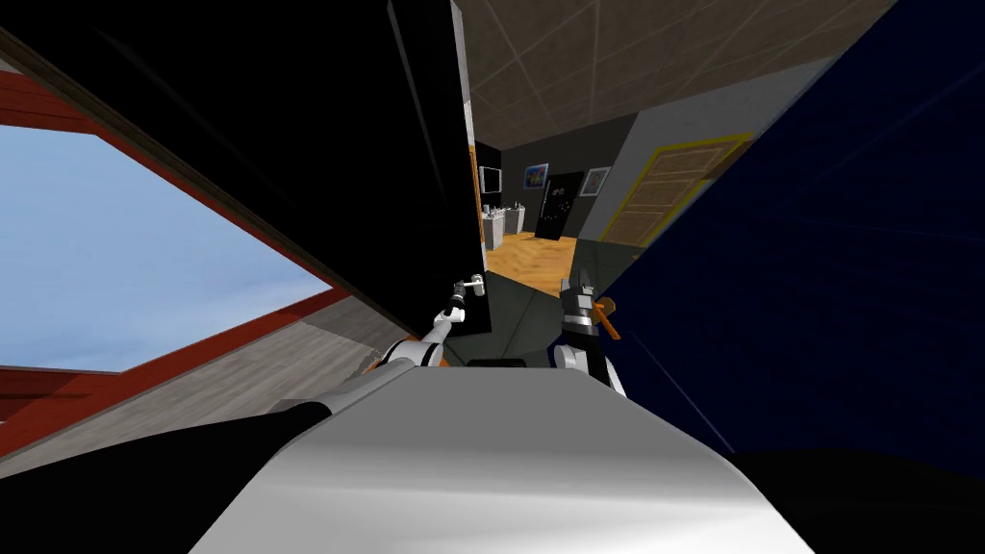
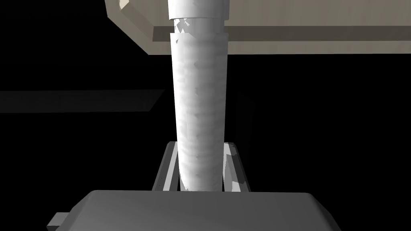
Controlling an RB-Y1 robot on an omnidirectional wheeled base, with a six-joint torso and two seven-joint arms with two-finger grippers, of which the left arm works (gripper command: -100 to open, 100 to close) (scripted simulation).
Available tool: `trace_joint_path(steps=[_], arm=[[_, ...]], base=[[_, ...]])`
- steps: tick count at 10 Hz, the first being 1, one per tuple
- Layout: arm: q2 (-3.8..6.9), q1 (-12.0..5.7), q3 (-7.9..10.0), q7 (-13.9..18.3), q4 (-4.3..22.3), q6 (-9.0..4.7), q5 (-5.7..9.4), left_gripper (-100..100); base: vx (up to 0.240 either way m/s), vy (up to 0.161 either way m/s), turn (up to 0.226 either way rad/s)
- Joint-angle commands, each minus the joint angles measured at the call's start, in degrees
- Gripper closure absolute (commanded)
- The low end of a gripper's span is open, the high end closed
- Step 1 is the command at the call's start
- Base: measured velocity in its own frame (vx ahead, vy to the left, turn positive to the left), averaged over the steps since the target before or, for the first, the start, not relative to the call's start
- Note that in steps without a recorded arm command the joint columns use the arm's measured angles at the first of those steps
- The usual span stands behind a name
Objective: Push the door open
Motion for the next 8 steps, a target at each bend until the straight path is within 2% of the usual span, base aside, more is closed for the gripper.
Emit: trace_joint_path(steps=[1,4,8], arm=[[0.83,0.9,0.88,-0.51,-1.67,0.39,0.17,100],[-0.06,0.75,2.46,-2.56,-1.84,0.34,0.32,100],[-0.78,0.65,3.57,-3.99,-1.96,0.3,0.43,100]], base=[[0.088,0.023,0.018],[0.132,0.004,0.11],[0.116,-0.007,0.098]])
